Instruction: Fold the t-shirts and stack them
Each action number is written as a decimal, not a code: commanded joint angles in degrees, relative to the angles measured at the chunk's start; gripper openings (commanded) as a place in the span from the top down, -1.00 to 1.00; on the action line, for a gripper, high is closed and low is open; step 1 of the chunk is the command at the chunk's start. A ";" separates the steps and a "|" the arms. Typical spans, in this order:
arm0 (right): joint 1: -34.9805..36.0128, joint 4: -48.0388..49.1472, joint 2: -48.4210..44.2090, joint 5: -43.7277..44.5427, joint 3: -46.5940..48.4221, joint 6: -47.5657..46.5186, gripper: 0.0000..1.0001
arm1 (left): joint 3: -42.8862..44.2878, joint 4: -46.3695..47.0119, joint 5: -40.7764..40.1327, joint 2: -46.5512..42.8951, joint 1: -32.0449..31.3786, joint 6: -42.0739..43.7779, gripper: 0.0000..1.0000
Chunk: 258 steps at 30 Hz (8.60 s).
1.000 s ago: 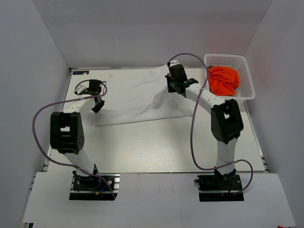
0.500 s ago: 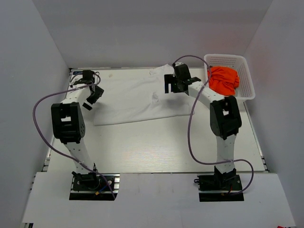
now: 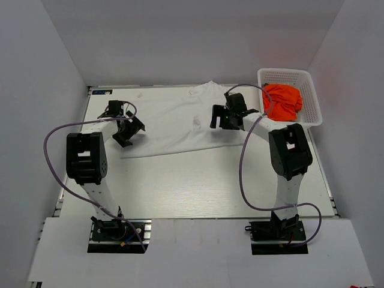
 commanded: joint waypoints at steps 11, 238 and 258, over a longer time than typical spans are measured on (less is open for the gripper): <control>-0.38 6.11 -13.92 -6.39 -25.45 8.44 -0.78 | -16.29 -1.99 0.76 -9.05 -0.07 1.78 -1.00; 1.91 4.58 16.52 -17.28 11.82 3.70 -0.81 | -47.50 0.08 6.90 -42.28 -20.54 -12.09 -1.00; 3.32 -10.24 35.70 -10.25 47.82 -2.80 -0.81 | -18.51 1.79 -7.14 -8.70 -52.36 -17.55 -1.00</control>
